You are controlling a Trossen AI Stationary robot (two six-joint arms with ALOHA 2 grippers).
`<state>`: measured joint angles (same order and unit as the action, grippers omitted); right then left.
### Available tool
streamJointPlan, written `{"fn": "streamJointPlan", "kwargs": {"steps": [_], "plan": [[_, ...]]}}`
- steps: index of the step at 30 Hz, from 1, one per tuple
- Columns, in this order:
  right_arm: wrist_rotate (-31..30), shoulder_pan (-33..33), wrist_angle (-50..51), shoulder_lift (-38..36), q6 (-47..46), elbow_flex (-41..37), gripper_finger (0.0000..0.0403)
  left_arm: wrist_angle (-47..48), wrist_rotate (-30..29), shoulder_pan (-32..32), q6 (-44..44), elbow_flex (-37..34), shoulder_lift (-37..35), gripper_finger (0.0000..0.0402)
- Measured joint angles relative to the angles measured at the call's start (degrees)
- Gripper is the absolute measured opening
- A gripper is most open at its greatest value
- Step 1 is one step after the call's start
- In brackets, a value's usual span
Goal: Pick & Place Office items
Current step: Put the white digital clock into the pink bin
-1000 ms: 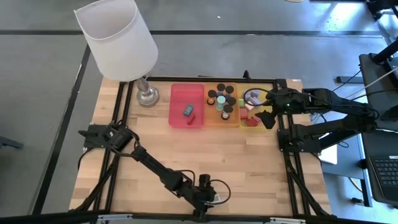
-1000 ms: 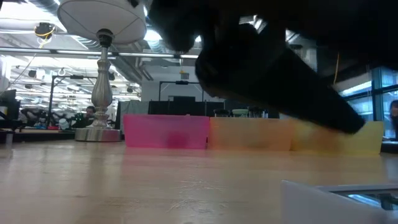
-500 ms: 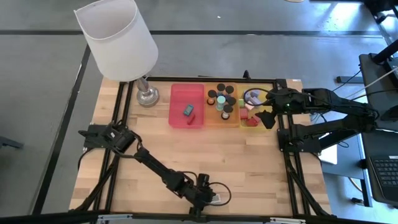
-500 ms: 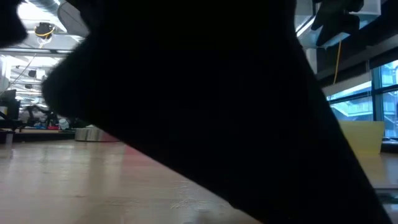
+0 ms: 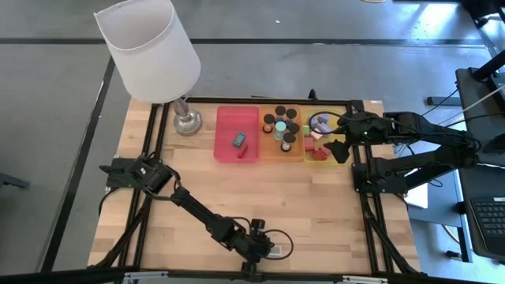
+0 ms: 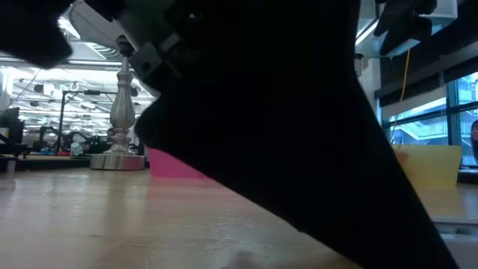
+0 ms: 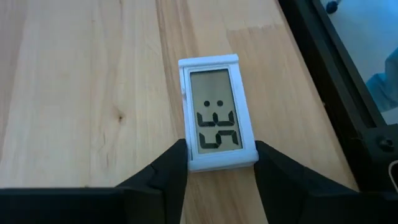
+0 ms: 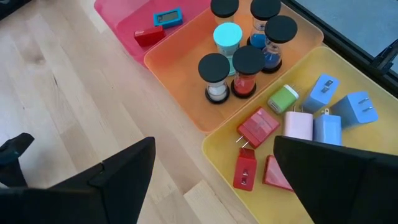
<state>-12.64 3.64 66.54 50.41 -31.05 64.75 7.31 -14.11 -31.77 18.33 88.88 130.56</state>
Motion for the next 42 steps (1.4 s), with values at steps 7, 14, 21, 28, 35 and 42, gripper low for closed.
{"fn": "streamJointPlan", "kwargs": {"steps": [7, 14, 21, 28, 35, 42], "plan": [[0.00, 0.00, 0.00, 0.00, 0.02, 0.00, 0.0331, -2.27, -2.29, 0.03, 5.80, -0.29, -0.43, 0.0152], [-0.28, 0.00, -0.02, 0.00, 0.02, 0.00, 0.0331, -5.43, -9.94, 1.00, 10.97, -0.22, -4.48, 0.0152], [-0.44, 0.00, -0.05, 0.00, 0.44, 0.00, 0.0331, -4.20, -20.67, 5.26, 20.38, -0.17, -11.10, 0.0152], [-0.44, 0.00, -0.58, -0.01, 1.54, 0.00, 0.0331, 5.49, -30.31, 11.04, 25.91, -0.18, -17.99, 0.0152], [-3.32, 0.00, -1.40, 0.00, 1.55, 0.00, 0.0331, 26.19, -30.67, 17.43, 42.28, -0.13, -23.85, 0.0163], [-9.27, 0.00, -1.40, 0.29, -0.39, 0.00, 0.0331, 48.64, -27.87, 22.26, 56.30, -0.15, -24.60, 0.0155]]}}
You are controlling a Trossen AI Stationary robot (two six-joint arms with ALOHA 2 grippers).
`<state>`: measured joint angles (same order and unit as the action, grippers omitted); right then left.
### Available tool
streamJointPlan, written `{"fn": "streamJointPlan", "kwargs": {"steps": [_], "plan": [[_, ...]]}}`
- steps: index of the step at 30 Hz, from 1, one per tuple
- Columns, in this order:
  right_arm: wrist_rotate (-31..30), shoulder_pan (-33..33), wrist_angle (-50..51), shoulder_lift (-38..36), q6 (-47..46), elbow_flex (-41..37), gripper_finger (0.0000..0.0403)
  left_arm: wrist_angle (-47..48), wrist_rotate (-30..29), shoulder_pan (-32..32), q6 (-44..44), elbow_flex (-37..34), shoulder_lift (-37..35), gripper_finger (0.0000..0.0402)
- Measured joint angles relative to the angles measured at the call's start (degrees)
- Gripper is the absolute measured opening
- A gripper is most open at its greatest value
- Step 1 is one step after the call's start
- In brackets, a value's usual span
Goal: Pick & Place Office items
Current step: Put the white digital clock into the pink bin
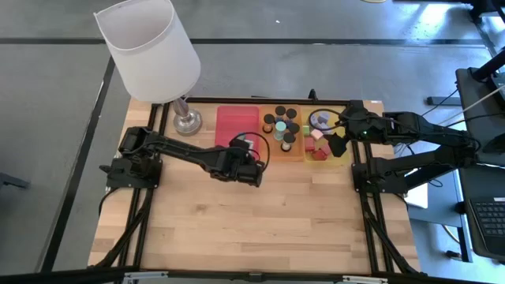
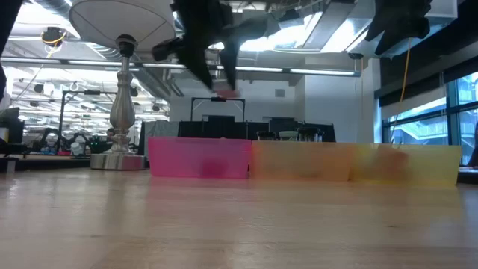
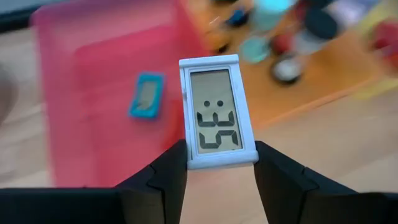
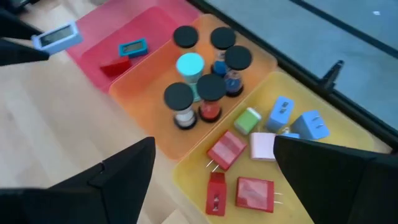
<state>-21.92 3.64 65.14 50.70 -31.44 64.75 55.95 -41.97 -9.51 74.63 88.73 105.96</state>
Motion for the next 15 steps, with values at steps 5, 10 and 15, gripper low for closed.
{"fn": "streamJointPlan", "kwargs": {"steps": [5, 10, 15], "plan": [[-3.82, 0.01, -0.09, 0.67, -2.73, 0.00, 0.0331, 4.17, 4.94, 3.42, -1.08, -1.98, 0.23, 0.0159], [-8.68, 0.00, -0.41, 2.07, -5.43, 0.00, 0.0331, 1.67, 13.40, 8.08, -9.10, -7.19, 0.23, 0.0153], [-10.65, 1.20, -1.71, 4.53, -5.49, 0.00, 0.0331, -12.64, 19.53, 12.69, -16.86, -13.96, -0.59, 0.0153]]}}
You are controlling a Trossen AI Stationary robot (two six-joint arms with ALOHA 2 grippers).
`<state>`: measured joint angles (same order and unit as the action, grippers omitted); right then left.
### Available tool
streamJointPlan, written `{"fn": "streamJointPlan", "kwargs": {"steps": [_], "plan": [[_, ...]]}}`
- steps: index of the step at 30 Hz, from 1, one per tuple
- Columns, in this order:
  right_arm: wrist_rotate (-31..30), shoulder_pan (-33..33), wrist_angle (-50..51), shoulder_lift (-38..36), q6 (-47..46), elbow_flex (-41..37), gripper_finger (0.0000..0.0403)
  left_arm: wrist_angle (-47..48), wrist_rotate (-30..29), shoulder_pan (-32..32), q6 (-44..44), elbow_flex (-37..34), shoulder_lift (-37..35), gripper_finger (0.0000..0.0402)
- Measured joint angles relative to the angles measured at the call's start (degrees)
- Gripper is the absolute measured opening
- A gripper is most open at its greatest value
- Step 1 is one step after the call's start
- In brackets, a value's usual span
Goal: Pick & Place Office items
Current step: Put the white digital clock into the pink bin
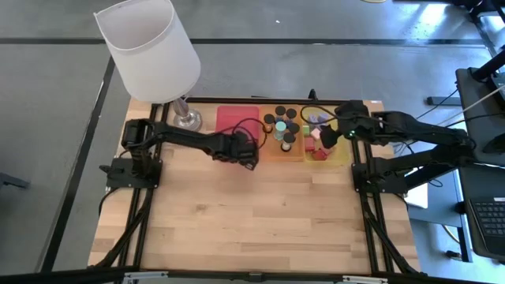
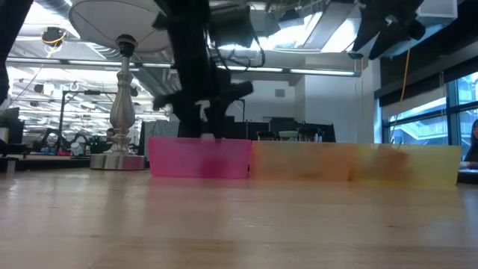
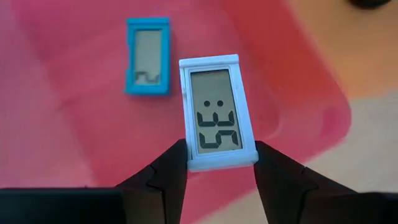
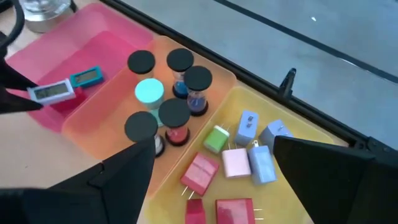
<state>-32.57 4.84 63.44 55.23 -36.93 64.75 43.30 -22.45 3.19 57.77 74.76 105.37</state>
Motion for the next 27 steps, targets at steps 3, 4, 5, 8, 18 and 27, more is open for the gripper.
{"fn": "streamJointPlan", "kwargs": {"steps": [3, 4, 5, 8, 18, 27], "plan": [[0.33, 1.06, -0.43, 1.69, -0.15, 0.00, 0.0331, -4.84, 1.51, 2.51, -1.83, -3.34, -0.99, 0.0153], [0.48, 1.33, -0.41, 2.24, -0.17, -0.02, 0.0331, -6.57, 1.72, 3.31, -2.01, -4.10, -1.18, 0.0153], [0.52, 1.60, -0.45, 2.81, -0.15, -0.02, 0.0331, -6.83, 1.77, 4.08, -2.22, -4.93, -1.66, 0.0153], [0.96, 2.22, -0.86, 4.71, -0.19, -0.02, 0.0331, -8.51, 1.40, 6.28, -3.60, -7.12, -3.34, 0.0153], [3.66, 4.75, -3.01, 10.84, -0.15, -0.02, 0.0331, -20.17, -0.80, 13.22, 0.66, -15.78, -5.95, 0.0153], [3.68, 6.54, -4.48, 15.29, -0.13, -0.02, 0.0331, -22.81, -10.43, 14.11, -1.14, -15.78, -5.54, 0.0153]]}}
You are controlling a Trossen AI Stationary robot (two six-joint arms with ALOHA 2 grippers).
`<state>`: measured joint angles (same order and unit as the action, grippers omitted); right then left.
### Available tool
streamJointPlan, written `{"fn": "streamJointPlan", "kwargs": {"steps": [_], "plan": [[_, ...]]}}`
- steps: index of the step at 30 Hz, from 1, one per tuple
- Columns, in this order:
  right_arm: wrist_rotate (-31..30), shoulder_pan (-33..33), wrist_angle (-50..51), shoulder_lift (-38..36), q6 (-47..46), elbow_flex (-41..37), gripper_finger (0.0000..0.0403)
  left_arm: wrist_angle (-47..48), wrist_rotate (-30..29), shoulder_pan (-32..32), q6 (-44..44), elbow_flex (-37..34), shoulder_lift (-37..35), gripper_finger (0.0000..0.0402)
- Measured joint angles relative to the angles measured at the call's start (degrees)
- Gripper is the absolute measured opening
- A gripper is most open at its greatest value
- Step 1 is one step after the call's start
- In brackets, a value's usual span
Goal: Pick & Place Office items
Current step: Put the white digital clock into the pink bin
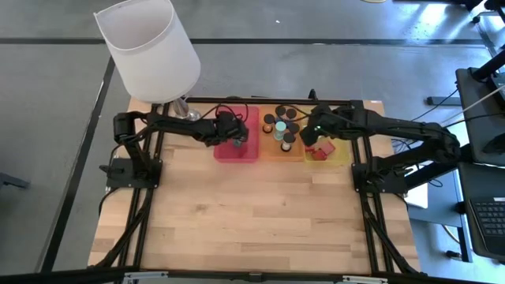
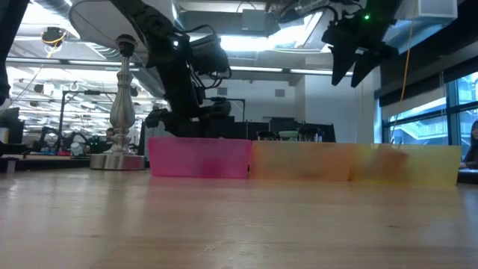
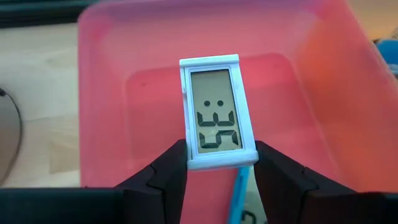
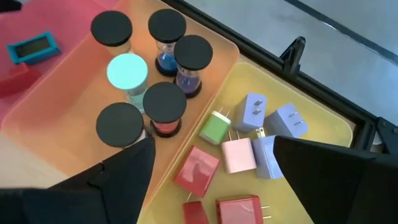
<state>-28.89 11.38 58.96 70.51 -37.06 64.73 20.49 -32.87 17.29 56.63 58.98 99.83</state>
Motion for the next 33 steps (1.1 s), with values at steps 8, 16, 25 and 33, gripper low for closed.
{"fn": "streamJointPlan", "kwargs": {"steps": [8, 16, 25, 33], "plan": [[1.96, 1.26, -1.05, 2.24, 0.20, 0.00, 0.0331, 0.77, 4.04, 1.81, -2.95, 0.02, 0.75, 0.0162], [3.01, 1.59, -2.85, 2.32, 0.24, 0.00, 0.0331, 0.68, 5.37, 2.32, -4.23, 0.09, 3.45, 0.0161], [4.51, 1.61, -2.84, 2.32, 0.28, 0.00, 0.0331, 0.52, 3.13, 2.35, -5.82, 0.07, 3.56, 0.0179], [5.08, 1.61, -2.82, 2.30, 0.63, 0.01, 0.0331, 0.41, 4.91, 2.35, -3.67, 0.07, 3.28, 0.0194]]}}
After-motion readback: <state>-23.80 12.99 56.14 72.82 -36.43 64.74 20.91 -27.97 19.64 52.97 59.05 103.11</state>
